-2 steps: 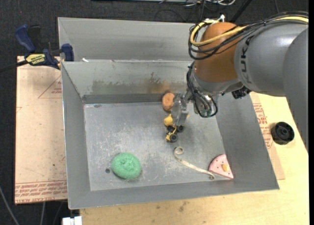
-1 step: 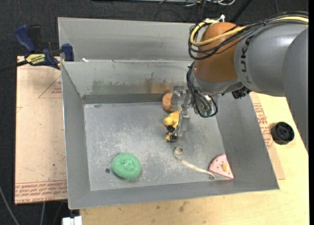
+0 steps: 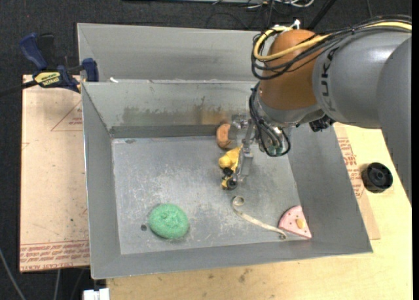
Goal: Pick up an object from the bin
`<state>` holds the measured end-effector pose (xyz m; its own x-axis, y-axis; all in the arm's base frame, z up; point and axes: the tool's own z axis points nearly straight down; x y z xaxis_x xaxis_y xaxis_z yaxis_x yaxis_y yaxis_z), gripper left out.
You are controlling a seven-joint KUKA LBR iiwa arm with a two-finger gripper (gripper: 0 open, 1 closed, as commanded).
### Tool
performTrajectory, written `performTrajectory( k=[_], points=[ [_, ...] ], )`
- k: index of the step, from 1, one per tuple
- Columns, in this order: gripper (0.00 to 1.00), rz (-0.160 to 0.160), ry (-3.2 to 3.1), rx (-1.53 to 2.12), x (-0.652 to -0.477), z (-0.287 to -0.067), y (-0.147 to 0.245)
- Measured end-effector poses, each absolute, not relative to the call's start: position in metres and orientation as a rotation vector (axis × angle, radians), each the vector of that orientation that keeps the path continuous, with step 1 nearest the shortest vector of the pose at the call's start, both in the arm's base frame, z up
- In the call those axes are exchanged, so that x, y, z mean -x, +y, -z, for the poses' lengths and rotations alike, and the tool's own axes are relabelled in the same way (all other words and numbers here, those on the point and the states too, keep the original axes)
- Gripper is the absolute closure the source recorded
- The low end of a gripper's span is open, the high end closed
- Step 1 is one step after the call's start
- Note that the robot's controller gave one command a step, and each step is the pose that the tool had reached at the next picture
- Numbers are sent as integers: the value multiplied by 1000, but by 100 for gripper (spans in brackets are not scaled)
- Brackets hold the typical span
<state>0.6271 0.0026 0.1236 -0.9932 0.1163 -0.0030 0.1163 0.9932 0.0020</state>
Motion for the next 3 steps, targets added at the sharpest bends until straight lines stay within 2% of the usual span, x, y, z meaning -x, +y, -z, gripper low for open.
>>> performTrajectory(
  k=[1, 2, 3],
  points=[
    [0, -5, 3124, -252, -630, -88, -4],
    [100, -6, 3090, -320, -620, -82, -5],
    [0, -5, 3111, -321, -613, -74, -4]
  ],
)
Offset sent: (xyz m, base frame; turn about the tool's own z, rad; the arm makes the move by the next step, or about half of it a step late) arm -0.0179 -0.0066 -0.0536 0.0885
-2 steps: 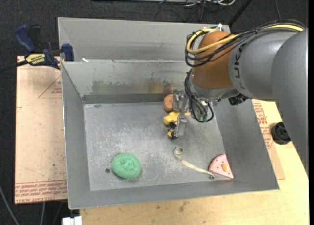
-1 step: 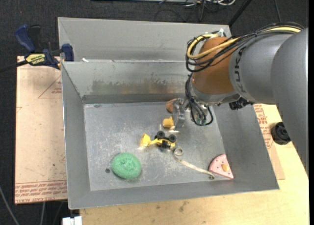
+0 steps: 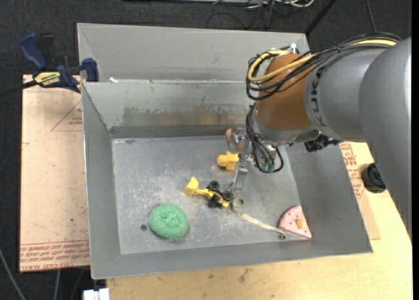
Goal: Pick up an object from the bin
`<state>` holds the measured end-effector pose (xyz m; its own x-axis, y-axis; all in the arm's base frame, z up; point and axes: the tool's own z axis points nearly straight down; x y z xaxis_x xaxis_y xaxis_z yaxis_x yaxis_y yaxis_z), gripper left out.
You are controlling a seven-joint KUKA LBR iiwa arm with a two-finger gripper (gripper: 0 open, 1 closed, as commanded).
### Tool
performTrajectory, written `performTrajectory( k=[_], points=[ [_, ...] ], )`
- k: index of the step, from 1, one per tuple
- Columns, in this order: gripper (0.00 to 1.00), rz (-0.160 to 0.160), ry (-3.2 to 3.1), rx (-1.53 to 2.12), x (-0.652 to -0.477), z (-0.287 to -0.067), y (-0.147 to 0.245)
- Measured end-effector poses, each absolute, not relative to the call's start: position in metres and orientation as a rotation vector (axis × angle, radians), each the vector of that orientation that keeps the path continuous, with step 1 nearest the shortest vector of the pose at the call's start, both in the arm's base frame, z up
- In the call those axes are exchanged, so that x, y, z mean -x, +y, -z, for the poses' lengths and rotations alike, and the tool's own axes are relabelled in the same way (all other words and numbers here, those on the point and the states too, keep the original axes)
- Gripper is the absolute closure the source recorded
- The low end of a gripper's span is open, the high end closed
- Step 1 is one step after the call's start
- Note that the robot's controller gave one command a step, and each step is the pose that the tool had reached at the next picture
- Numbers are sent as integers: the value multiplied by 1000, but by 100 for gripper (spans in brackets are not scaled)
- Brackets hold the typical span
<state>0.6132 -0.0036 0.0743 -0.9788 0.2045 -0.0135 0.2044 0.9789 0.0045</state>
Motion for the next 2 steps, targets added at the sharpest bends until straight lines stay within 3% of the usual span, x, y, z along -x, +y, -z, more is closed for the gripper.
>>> performTrajectory(
  k=[1, 2],
  points=[
    [100, -3, 3113, -323, -613, -75, -4],
    [100, -3, 3114, -323, -613, -74, -4]
  ],
)
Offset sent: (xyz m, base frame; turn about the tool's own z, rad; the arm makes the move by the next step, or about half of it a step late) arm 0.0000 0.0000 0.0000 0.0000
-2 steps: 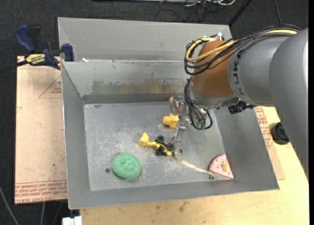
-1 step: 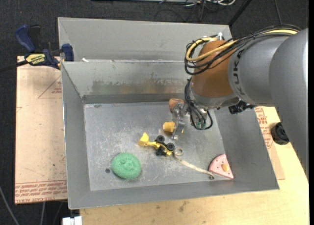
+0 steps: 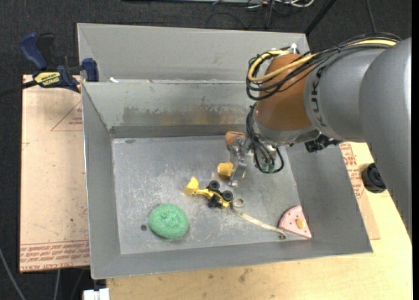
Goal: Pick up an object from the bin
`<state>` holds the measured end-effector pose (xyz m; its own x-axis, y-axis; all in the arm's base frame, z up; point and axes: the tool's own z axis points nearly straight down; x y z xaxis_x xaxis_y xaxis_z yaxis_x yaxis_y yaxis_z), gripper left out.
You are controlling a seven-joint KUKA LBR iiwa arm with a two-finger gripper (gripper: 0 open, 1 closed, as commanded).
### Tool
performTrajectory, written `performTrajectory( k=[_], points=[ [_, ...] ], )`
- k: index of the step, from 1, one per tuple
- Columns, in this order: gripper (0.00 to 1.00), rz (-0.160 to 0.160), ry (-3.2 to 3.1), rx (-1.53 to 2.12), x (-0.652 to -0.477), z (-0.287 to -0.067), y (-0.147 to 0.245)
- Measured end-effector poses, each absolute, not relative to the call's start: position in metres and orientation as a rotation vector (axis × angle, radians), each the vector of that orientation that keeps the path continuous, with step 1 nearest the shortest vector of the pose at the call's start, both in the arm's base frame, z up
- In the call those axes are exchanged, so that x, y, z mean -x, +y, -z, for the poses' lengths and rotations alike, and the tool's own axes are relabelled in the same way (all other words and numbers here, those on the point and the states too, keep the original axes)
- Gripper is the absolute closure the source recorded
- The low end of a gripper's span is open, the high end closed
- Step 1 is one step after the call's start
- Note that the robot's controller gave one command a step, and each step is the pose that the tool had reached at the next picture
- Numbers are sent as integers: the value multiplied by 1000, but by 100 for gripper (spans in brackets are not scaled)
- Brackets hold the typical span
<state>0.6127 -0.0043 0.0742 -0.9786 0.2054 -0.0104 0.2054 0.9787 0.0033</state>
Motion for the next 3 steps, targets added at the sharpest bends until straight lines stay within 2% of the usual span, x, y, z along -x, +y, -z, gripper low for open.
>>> performTrajectory(
  k=[1, 2, 3],
  points=[
    [100, -2, 3118, -309, -619, -74, 0],
    [100, -6, 3118, -302, -626, -74, -17],
    [0, -1, 3133, -294, -625, -70, -34]
  ],
)
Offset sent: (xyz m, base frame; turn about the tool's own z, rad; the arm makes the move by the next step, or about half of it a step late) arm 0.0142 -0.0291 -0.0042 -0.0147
